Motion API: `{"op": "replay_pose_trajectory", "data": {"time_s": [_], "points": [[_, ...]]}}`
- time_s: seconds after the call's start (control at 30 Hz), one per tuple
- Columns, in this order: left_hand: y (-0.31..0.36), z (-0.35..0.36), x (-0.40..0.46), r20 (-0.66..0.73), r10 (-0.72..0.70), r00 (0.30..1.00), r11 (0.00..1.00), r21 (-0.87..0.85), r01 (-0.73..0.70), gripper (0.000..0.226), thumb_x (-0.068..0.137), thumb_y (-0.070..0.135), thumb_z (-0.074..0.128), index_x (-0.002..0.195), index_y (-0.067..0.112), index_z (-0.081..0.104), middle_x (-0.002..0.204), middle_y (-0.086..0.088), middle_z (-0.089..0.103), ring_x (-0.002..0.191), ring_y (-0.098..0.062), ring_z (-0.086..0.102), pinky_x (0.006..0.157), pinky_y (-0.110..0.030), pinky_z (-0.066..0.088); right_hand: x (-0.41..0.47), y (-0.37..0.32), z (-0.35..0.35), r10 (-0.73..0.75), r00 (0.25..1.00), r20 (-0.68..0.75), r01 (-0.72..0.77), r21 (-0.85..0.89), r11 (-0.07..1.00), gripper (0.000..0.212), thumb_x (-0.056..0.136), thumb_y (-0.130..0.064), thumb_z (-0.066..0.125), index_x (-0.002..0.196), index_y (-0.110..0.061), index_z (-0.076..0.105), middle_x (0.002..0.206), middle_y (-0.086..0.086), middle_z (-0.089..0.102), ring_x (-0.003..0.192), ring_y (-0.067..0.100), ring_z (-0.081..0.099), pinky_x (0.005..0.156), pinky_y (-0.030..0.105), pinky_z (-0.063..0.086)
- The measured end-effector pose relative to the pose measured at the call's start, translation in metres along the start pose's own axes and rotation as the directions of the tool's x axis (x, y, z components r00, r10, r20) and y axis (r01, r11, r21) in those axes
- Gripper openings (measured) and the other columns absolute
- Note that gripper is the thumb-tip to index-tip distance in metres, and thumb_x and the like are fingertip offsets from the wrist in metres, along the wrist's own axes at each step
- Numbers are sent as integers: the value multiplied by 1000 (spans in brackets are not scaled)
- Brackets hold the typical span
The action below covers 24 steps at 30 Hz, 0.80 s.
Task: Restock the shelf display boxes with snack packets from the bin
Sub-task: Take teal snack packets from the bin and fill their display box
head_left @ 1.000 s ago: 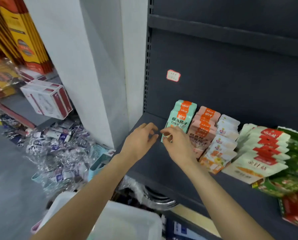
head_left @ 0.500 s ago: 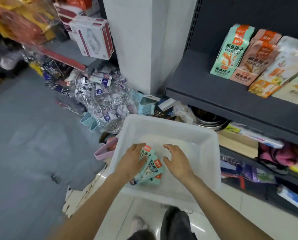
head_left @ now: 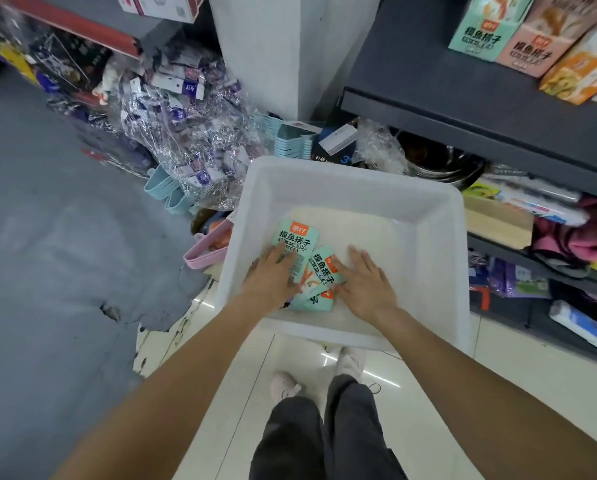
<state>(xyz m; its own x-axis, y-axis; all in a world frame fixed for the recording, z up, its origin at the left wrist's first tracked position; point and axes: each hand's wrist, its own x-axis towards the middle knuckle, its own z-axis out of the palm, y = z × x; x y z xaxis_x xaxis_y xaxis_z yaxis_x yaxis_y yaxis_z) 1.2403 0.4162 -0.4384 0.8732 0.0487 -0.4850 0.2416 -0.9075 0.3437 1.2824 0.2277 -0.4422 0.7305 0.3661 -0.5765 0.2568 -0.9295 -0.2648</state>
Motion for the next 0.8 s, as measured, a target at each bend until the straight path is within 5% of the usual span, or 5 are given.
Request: {"op": "replay_pose_trajectory", "data": {"time_s": [0.17, 0.37, 0.63, 0.7, 0.8], "points": [[2, -3, 4, 18, -24, 1000, 999, -26, 25, 81, 82, 41, 66, 148, 25, 21, 159, -4, -3, 146, -24, -3, 118, -40, 9, 6, 18, -10, 106, 990, -97, -95, 120, 988, 62, 95, -42, 49, 149, -27, 22, 159, 0, 3, 146, 20, 1, 117, 38, 11], [15, -5, 12, -23, -81, 996, 996, -41, 80, 79, 72, 31, 78, 138, 22, 35, 154, -16, 11, 141, -32, 15, 111, -45, 25, 21, 3, -19, 166, 967, -193, -124, 212, 969, 63, 79, -22, 73, 130, -9, 38, 130, 13, 36, 122, 27, 34, 95, 35, 40], [7, -5, 12, -39, -99, 994, 980, -175, 91, 83, 72, 24, 79, 141, 19, 33, 152, -10, 18, 135, -31, 23, 111, -42, 25, 25, 10, -34, 225, 952, -207, -122, 416, 901, 25, 87, -6, 60, 112, -7, 63, 111, 17, 61, 109, 32, 54, 79, 25, 36], [8, -6, 13, -64, -116, 991, 975, -199, 101, 83, 72, 20, 78, 141, 19, 32, 150, -11, 21, 133, -31, 25, 110, -43, 26, 20, 12, -42, 304, 917, -258, -124, 539, 833, 22, 91, -5, 55, 112, -3, 60, 112, 17, 63, 103, 31, 57, 66, 20, 30], [11, -8, 18, -128, -138, 982, 962, -252, 103, 75, 77, 4, 71, 140, 17, 34, 142, -14, 33, 128, -31, 34, 108, -41, 31, 13, 18, -56, 410, 846, -341, -146, 592, 793, 19, 94, -9, 51, 112, -3, 56, 107, 17, 65, 95, 35, 61, 71, 27, 41]]}}
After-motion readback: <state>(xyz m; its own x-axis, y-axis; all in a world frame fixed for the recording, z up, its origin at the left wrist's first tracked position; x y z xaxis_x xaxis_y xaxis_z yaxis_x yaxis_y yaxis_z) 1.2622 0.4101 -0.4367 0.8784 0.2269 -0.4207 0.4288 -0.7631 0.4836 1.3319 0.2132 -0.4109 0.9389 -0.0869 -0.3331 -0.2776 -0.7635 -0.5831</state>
